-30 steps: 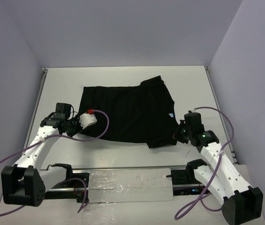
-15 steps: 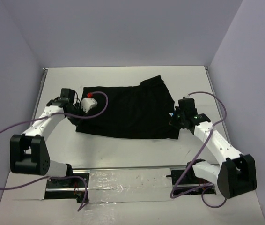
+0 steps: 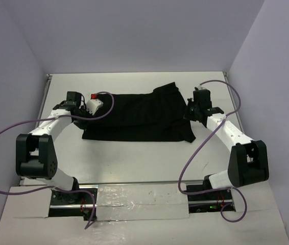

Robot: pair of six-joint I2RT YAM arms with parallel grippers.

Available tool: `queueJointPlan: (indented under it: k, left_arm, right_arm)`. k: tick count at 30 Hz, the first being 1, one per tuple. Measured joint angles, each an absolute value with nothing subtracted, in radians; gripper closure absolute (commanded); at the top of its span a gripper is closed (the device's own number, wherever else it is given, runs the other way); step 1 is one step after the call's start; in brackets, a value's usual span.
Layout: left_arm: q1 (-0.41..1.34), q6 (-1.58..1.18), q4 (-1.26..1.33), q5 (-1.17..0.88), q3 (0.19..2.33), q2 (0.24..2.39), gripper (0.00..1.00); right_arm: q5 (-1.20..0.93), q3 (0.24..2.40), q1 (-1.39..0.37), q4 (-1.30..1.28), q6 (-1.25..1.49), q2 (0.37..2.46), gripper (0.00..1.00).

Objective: Roll the t-shirts
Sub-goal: Fold the T-shirt at the center of the board.

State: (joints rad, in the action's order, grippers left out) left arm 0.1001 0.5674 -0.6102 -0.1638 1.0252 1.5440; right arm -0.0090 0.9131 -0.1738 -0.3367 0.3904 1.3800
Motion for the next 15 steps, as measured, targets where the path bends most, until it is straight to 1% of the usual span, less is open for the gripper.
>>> queueJointPlan:
  k: [9,15]
  left_arm:
    - [0.094,0.526,-0.529,-0.143,1.026,1.582,1.00]
    - [0.094,0.516,-0.509,-0.122,1.051,1.617,1.00]
  right_arm:
    - [-0.050,0.990,-0.172,-0.292,0.313,1.507,1.00]
    - [-0.044,1.050,-0.171,-0.308,0.287,1.533,1.00]
